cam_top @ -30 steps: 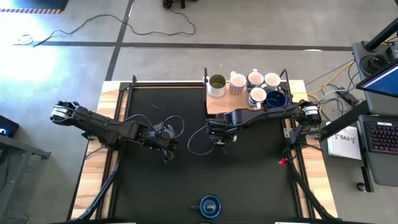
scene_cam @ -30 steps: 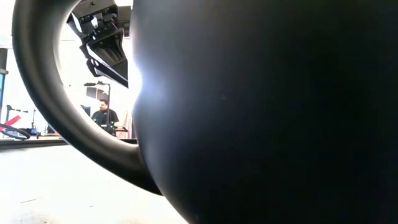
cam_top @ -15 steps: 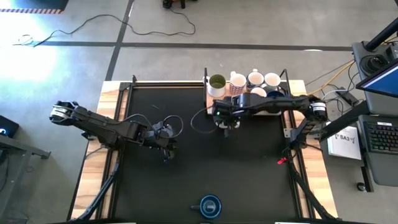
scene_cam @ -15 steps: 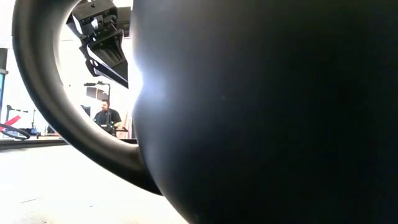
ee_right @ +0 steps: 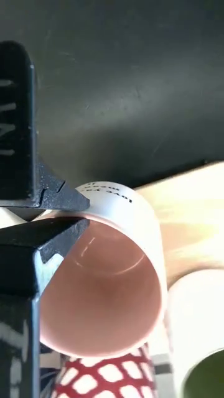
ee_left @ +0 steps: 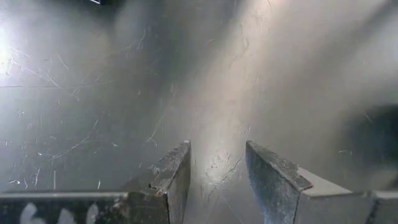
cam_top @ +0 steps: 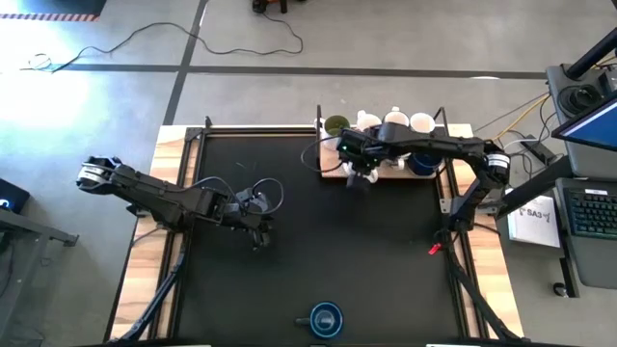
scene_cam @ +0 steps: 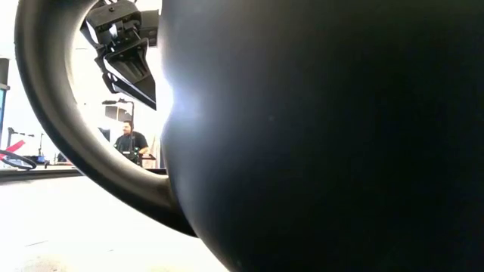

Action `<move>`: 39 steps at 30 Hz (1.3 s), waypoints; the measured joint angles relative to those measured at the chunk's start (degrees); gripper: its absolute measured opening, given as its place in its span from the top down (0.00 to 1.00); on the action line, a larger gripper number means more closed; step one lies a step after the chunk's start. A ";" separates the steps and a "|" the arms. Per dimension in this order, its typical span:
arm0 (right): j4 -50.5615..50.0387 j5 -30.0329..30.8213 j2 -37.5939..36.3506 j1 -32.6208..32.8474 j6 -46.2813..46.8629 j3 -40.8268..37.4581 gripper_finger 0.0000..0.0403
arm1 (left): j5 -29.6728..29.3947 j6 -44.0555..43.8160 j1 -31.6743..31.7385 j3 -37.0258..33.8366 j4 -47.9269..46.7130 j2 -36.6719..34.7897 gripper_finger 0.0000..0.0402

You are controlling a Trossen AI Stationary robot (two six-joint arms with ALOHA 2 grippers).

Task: Place coffee mugs
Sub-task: Put the pink mug on the shelf

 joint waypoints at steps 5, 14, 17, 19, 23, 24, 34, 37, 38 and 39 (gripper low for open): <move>-0.03 -0.09 0.05 -2.51 1.01 -1.59 0.98 | -0.32 -0.03 0.00 0.00 -0.08 -0.11 0.66; -0.75 -0.04 0.07 -3.61 1.27 -3.08 0.98 | -0.73 -0.26 0.22 0.00 -0.44 -0.20 0.66; -0.75 0.37 0.07 -3.65 1.35 -3.08 0.98 | -0.73 -0.26 0.21 0.00 -0.44 -0.20 0.66; -0.78 1.90 0.07 -3.68 1.60 -3.17 0.98 | -0.73 -0.26 0.22 0.00 -0.44 -0.20 0.66; -1.24 2.84 0.12 -3.77 1.73 -3.19 0.98 | -0.73 -0.26 0.22 0.00 -0.46 -0.20 0.66; -1.39 2.84 0.12 -3.76 1.75 -3.19 0.98 | -0.73 -0.25 0.22 0.00 -0.46 -0.20 0.66; -2.45 3.06 0.12 -3.68 2.80 -3.54 0.93 | -0.73 -0.25 0.22 0.00 -0.46 -0.20 0.66; -2.46 3.42 0.12 -3.68 2.82 -3.54 0.90 | -0.73 -0.25 0.22 0.00 -0.45 -0.20 0.66; -2.48 3.76 0.12 -3.68 2.82 -3.54 0.89 | -0.73 -0.25 0.22 0.00 -0.46 -0.20 0.66; -2.48 4.17 0.12 -3.68 2.81 -3.54 0.88 | -0.73 -0.26 0.22 0.00 -0.45 -0.20 0.66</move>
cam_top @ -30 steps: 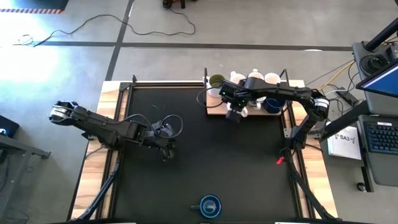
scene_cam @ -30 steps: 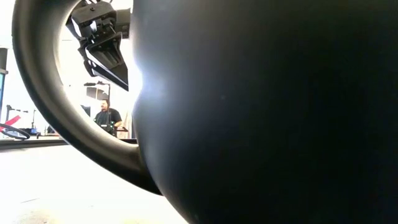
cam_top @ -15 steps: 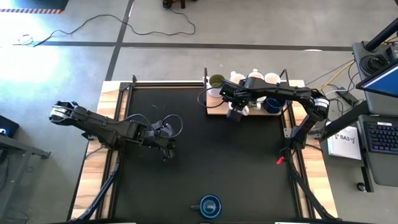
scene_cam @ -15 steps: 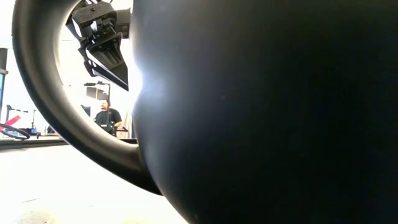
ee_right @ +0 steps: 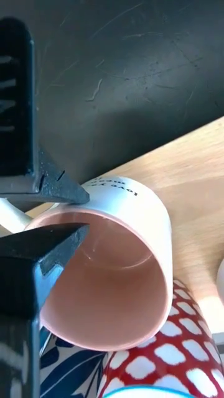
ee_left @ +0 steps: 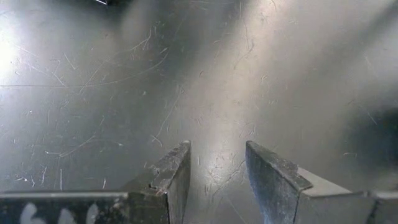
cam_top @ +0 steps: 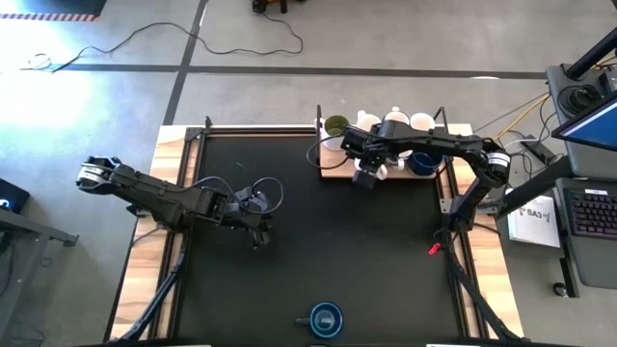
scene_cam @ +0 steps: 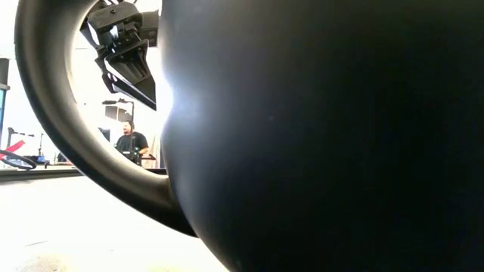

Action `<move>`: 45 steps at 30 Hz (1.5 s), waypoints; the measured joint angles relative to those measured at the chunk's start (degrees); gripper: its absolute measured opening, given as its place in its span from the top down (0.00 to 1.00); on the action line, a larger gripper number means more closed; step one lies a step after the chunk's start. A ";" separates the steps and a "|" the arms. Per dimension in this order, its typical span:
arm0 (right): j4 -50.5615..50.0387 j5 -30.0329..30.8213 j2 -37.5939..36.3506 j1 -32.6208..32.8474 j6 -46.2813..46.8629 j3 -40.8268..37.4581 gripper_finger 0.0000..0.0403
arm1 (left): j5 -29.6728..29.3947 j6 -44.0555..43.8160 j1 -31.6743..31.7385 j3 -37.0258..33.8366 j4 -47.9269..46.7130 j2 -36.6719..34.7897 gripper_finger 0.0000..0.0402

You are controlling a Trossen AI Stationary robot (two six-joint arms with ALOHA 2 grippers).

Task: Place coffee mugs
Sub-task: Put the pink mug on the shelf, then put the black mug on the shelf

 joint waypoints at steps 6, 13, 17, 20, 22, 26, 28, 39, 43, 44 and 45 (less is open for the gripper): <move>-1.07 0.35 -0.01 0.15 -0.49 1.91 0.82 | 0.00 -0.49 0.00 0.00 0.04 0.00 0.66; -1.79 -0.34 -0.09 2.81 -0.19 6.11 0.81 | 0.00 -0.29 0.00 0.00 1.44 0.00 0.66; -1.53 -5.23 -0.09 6.16 2.15 7.85 0.82 | 0.00 0.13 -0.01 0.00 2.80 0.00 0.66; -1.26 -10.12 -0.13 9.73 5.86 7.73 0.83 | 0.09 0.17 -0.17 0.00 3.65 0.00 0.66; -1.26 -12.13 -0.13 12.52 8.69 7.26 0.82 | 0.11 0.27 -0.47 0.00 4.26 0.06 0.66; -0.56 -14.80 -0.13 19.35 16.53 6.68 0.81 | 0.61 0.77 -1.14 0.00 5.61 0.85 0.66; 0.81 -15.42 -0.13 22.84 21.66 6.54 0.80 | 0.68 1.61 -1.46 0.00 6.08 1.22 0.66; 12.32 -15.50 4.12 39.70 50.04 6.01 0.76 | 3.01 4.39 -6.30 -1.24 6.56 1.53 0.66; 17.05 -15.43 5.21 42.81 56.32 6.01 0.75 | 3.65 4.41 -8.17 -2.22 6.88 1.53 0.66; 18.43 -15.47 5.48 43.54 57.47 6.01 0.75 | 3.67 4.38 -8.66 -2.42 7.17 1.53 0.66; 19.48 -15.99 5.88 44.23 58.57 6.01 0.75 | 3.67 4.29 -9.12 -2.66 7.77 1.53 0.66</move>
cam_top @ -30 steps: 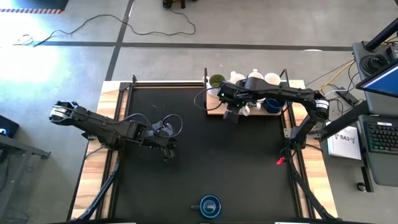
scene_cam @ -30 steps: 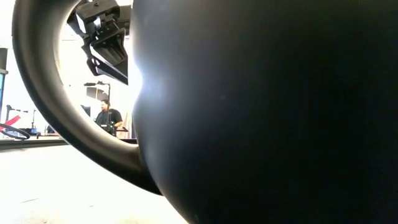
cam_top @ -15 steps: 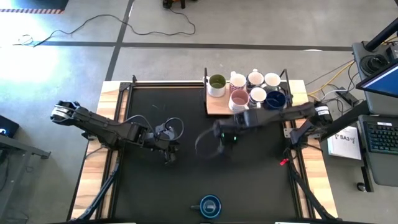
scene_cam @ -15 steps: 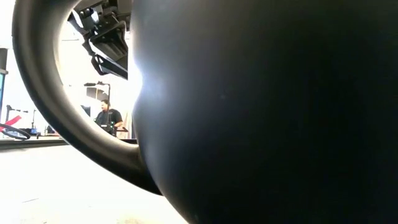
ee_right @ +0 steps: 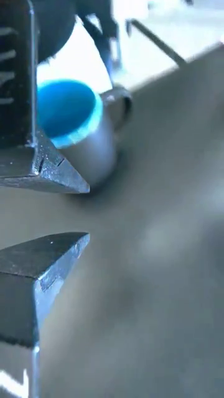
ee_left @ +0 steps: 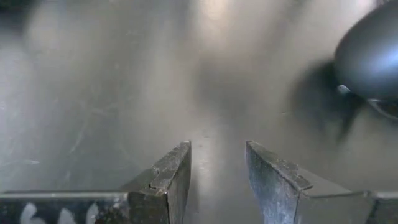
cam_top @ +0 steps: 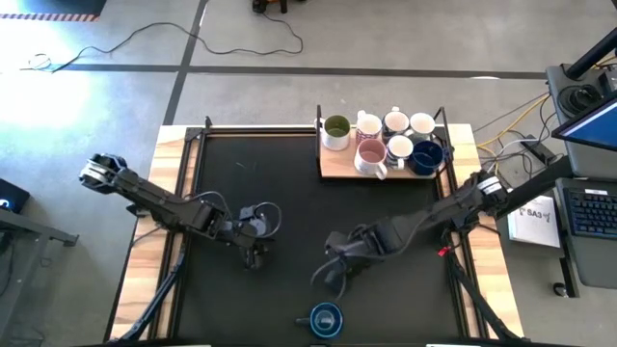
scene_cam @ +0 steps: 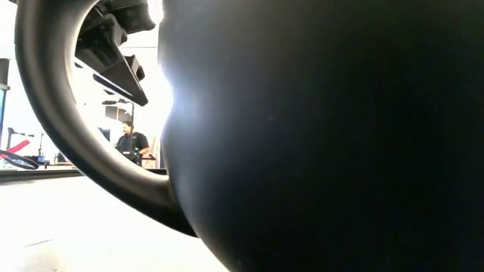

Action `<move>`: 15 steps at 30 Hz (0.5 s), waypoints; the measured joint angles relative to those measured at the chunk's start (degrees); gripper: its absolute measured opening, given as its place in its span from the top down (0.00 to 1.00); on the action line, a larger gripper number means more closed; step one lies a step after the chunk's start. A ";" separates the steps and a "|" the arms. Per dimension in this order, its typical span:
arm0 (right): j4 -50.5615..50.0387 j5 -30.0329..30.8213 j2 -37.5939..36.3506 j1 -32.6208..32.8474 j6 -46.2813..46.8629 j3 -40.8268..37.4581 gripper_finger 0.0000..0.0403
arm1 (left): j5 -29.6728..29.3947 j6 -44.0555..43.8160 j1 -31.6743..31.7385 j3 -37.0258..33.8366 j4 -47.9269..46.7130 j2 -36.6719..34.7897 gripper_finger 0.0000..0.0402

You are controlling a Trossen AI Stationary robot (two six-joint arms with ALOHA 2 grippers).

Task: Place coffee mugs
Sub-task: Put the black mug on the shelf

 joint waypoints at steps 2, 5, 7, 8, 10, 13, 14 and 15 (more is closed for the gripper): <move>2.09 -1.85 0.87 1.28 2.05 0.00 0.74 | -0.03 -0.44 -1.04 -0.68 1.89 -0.03 0.66; 3.05 -3.77 2.23 3.18 4.02 -0.02 0.75 | -0.07 -1.39 -2.51 -2.64 6.00 -0.19 0.66; 3.78 -3.90 2.74 4.33 4.45 -0.02 0.75 | -0.07 -2.31 -3.29 -3.88 8.18 -0.39 0.66; 3.91 -3.92 3.05 4.78 4.52 -0.02 0.75 | -0.10 -2.89 -3.72 -4.39 9.52 -0.39 0.66; 5.74 -3.91 3.53 5.69 4.65 -0.02 0.74 | -0.11 -4.11 -4.51 -5.53 12.15 -0.42 0.66; 7.99 -3.93 4.84 6.61 4.65 -0.02 0.74 | -0.11 -5.74 -5.47 -7.03 16.28 -0.48 0.66; 8.65 -3.96 5.36 6.78 4.65 -0.02 0.74 | -0.13 -6.27 -5.67 -7.35 16.74 -0.50 0.66; 8.59 -4.10 5.68 6.94 4.65 -0.02 0.74 | -0.15 -6.67 -5.88 -7.49 16.97 -0.49 0.66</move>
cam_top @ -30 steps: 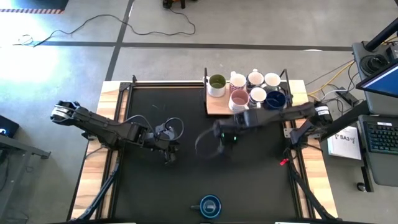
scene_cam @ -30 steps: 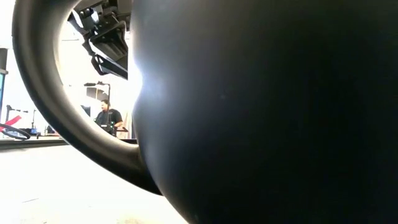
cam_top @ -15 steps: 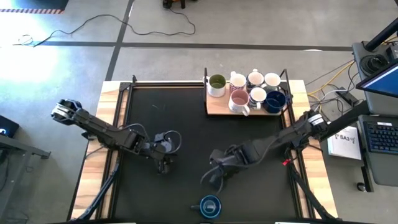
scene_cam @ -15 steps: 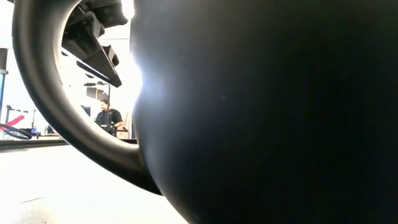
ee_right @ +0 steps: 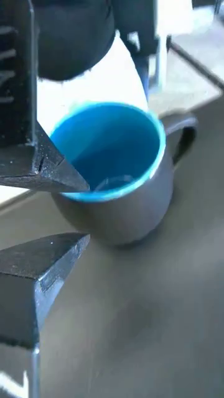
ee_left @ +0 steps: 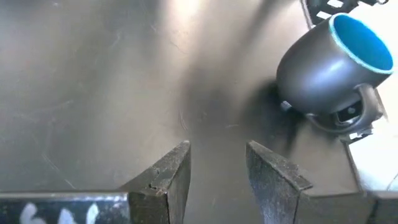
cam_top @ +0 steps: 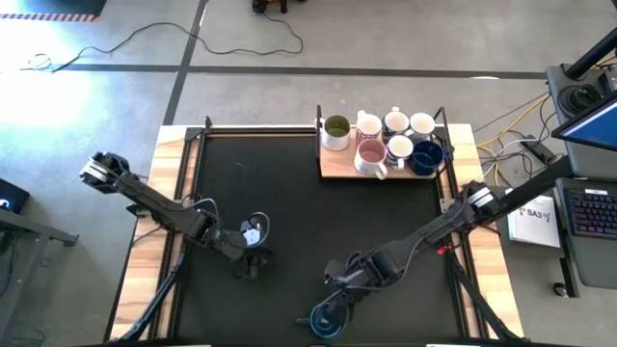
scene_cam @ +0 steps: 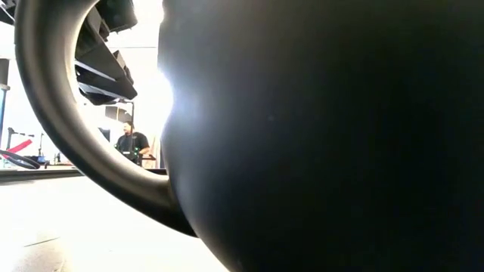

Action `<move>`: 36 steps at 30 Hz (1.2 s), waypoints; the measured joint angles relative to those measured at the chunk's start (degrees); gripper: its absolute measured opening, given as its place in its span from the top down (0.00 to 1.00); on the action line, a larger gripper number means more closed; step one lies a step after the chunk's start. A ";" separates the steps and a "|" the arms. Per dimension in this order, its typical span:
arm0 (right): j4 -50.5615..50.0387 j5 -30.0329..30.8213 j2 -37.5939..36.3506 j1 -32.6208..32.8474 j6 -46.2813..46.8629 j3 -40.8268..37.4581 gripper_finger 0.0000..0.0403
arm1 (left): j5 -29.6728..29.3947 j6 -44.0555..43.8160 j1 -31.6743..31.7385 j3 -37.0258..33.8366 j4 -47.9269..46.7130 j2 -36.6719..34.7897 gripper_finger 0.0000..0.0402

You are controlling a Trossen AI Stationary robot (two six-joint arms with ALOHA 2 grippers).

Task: Place coffee mugs
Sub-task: Put the black mug on the shelf

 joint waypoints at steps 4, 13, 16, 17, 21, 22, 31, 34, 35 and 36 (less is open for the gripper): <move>-0.37 0.02 1.09 0.13 -0.20 -0.02 0.74 | -0.26 -0.39 -0.47 0.31 0.32 0.18 0.66; 0.99 0.22 1.39 0.13 -0.48 0.00 0.74 | -0.31 -0.39 -0.59 0.60 0.34 0.18 0.66; 1.60 0.16 2.15 0.31 -0.54 0.00 0.73 | -0.31 -0.30 -0.61 0.58 0.35 0.18 0.66; 2.15 -0.20 2.33 0.37 -0.60 -0.01 0.73 | -0.31 -0.30 -0.61 0.58 0.33 0.18 0.66; 3.43 -1.09 3.24 0.72 -0.81 0.00 0.74 | -0.31 -0.24 -0.61 0.58 0.34 0.18 0.66; 3.34 -1.14 3.50 0.74 -1.20 0.00 0.74 | -0.31 -0.22 -0.61 0.58 0.31 0.18 0.66; 3.49 -0.33 4.16 0.35 -3.21 0.07 0.81 | -0.31 0.02 -0.61 0.54 0.28 0.22 0.66; 3.34 0.37 4.16 0.31 -3.26 0.07 0.83 | -0.31 0.09 -0.61 0.54 0.27 0.25 0.66; 3.31 0.59 4.16 0.30 -3.26 0.07 0.84 | -0.31 0.09 -0.61 0.54 0.27 0.25 0.66; 3.26 0.71 4.16 0.29 -3.27 0.07 0.85 | -0.31 0.19 -0.61 0.54 0.25 0.25 0.66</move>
